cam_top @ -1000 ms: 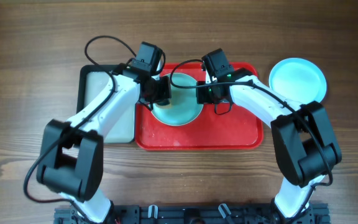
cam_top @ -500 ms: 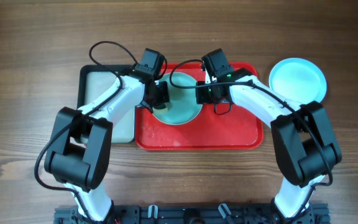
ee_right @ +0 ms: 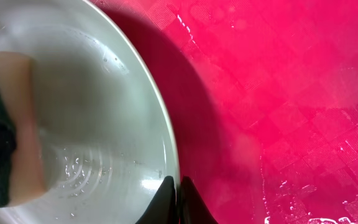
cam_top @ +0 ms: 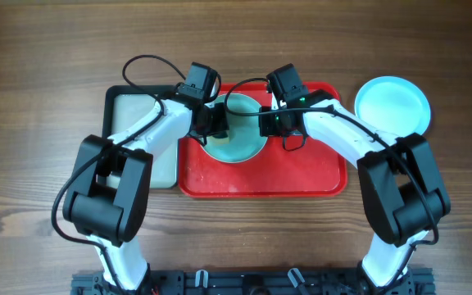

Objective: Clean dirty plates on tray and stack at the side
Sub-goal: 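Scrub the light-blue plate with the sponge in the left gripper, then move the left gripper back and drop the sponge into the white basin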

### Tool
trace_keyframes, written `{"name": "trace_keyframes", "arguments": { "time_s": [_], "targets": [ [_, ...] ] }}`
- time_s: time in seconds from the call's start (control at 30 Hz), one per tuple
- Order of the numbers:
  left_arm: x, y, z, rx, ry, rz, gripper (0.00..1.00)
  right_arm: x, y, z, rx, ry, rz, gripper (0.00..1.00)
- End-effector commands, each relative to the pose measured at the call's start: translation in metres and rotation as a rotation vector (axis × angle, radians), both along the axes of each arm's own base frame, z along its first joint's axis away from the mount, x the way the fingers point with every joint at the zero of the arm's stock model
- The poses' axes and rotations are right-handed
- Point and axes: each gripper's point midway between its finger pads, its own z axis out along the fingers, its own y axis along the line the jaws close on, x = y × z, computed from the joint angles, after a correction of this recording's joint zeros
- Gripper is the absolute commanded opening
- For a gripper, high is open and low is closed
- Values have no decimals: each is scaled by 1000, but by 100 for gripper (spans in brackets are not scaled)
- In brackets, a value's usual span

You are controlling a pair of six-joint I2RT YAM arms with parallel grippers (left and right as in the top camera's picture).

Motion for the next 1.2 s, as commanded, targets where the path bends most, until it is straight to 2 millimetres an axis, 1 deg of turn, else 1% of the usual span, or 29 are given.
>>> {"name": "trace_keyframes", "arguments": {
  "time_s": [0.0, 0.2, 0.37, 0.47, 0.57, 0.67, 0.77, 0.87, 0.9, 0.93, 0.97, 1.0, 1.07, 1.1, 1.17],
  "targets": [
    [-18, -15, -20, -45, 88, -8, 4, -9, 19, 3, 101, 36, 45, 4],
    [-23, -23, -28, -62, 112, -23, 4, -9, 21, 4, 111, 38, 49, 4],
    [-30, -41, -34, -145, 152, -63, 4, -9, 21, 4, 111, 38, 49, 4],
    [-35, -51, -31, -193, 167, -87, 4, -9, 21, 4, 111, 37, 49, 4],
    [-34, -59, -16, -268, 172, -103, 4, -9, 21, 4, 112, 36, 49, 4],
    [-28, -64, 15, -374, 145, -119, 4, -8, 22, 4, 114, 31, 49, 4],
    [-22, -61, 49, -432, 92, -125, 4, -7, 21, 4, 110, 27, 52, 4],
    [-20, -51, 95, -451, 4, -127, 4, -7, 21, 4, 107, 21, 67, 4],
    [-20, -48, 105, -451, -19, -123, 4, -7, 21, 4, 106, 21, 68, 4],
    [-19, -39, 123, -442, -63, -108, 4, -7, 21, 5, 107, 19, 69, 4],
    [-19, -29, 137, -420, -100, -85, 4, -7, 21, 5, 107, 18, 69, 4],
    [-18, -21, 143, -401, -119, -65, 4, -7, 22, 5, 108, 18, 69, 4],
    [-18, 5, 156, -329, -162, 5, 4, -6, 22, 5, 108, 17, 69, 4],
    [-18, 26, 160, -269, -180, 60, 4, -6, 22, 5, 108, 16, 69, 4],
    [-21, 64, 160, -146, -190, 165, 4, -6, 22, 5, 109, 16, 69, 4]
  ]
}}
